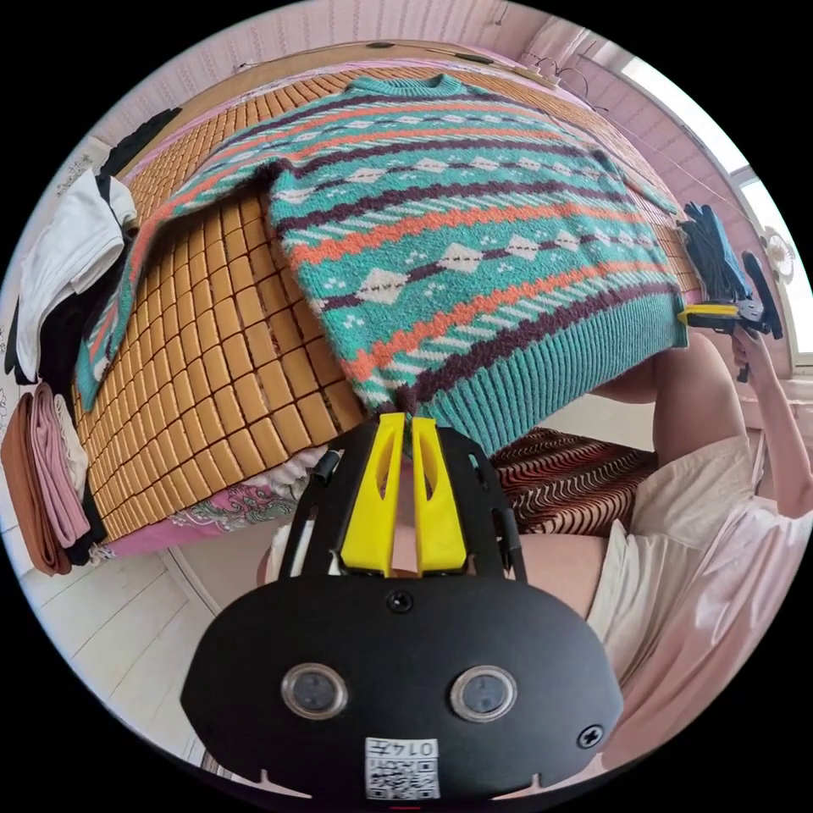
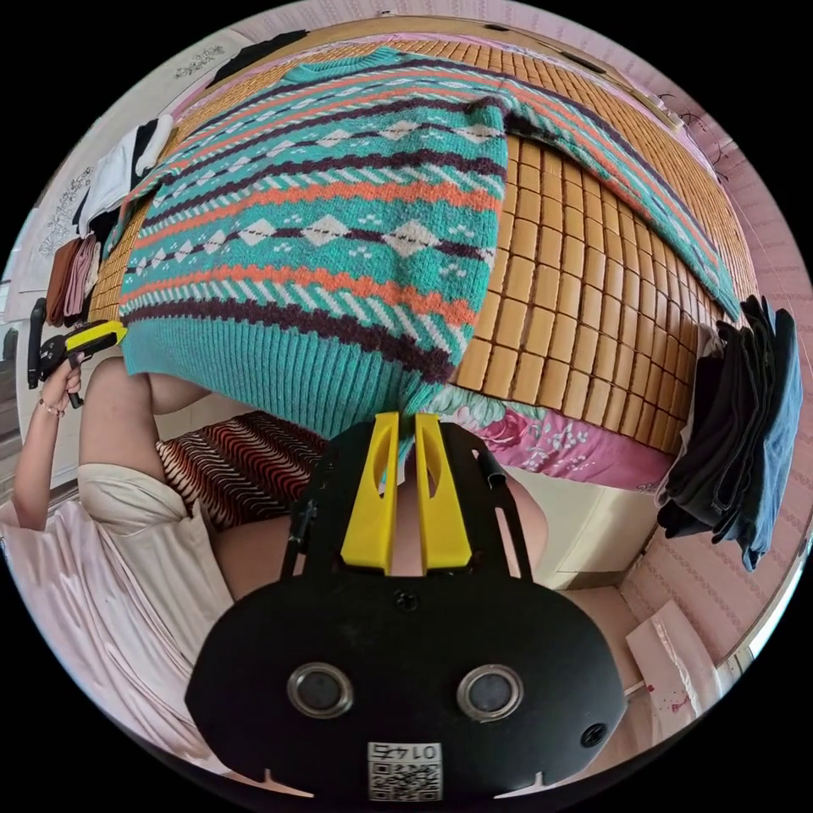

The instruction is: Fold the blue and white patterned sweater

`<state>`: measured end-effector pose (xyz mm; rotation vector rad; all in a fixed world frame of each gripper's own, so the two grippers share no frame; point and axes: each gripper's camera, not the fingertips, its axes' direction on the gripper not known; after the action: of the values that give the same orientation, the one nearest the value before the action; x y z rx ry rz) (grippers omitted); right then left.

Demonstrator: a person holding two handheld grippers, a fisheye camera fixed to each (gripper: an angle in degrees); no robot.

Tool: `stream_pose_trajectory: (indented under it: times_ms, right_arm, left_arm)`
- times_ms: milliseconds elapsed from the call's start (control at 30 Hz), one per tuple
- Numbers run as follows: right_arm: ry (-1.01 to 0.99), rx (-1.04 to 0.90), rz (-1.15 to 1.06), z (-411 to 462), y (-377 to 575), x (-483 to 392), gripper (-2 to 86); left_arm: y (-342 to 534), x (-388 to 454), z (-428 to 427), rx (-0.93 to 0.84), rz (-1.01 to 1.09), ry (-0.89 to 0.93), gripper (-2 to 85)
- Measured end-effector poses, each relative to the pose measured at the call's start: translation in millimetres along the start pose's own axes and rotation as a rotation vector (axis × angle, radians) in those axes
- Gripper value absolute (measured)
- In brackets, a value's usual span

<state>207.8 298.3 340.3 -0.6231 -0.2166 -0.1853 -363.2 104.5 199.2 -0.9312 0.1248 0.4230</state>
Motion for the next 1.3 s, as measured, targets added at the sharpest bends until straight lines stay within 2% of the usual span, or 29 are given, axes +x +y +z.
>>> stream_pose_trajectory:
  times_ms: [100,267,400,633,867,933,1033,1133,1200,1300]
  right_arm:
    - [0.026,0.016,-0.009,-3,5,-11,6.3]
    - [0.074,0.107,-0.046,-37,17,-31,8.2]
    - [0.109,0.207,-0.170,-65,-1,-73,8.3]
    - [0.079,0.331,-0.617,-98,-100,-247,10.9]
    - [0.201,0.446,-0.997,-107,-187,-458,13.0]
    - [0.225,0.414,-1.044,-101,-205,-500,12.6]
    - [0.259,0.402,-1.077,-89,-229,-549,11.6]
    - [0.352,0.365,-1.083,-67,-249,-575,11.1]
    - [0.344,0.303,-1.053,-55,-261,-574,10.2]
    - [0.194,0.267,-0.946,-63,-272,-547,8.2]
  left_arm:
    - [9,-18,-8,0.034,-0.068,0.094,0.5]
    - [56,-70,-37,0.227,-0.272,0.196,0.8]
    - [92,-119,-52,0.379,-0.459,0.155,1.6]
    - [113,-220,-58,0.522,-0.739,0.033,5.4]
    - [93,-303,-48,0.600,-0.922,0.028,8.6]
    - [85,-315,-40,0.585,-0.946,0.036,9.9]
    - [67,-329,-16,0.453,-0.957,0.072,11.4]
    - [66,-325,-13,0.435,-0.952,0.033,10.3]
    - [69,-323,-9,0.462,-0.920,0.098,7.1]
    - [90,-310,-12,0.582,-0.952,0.148,2.5]
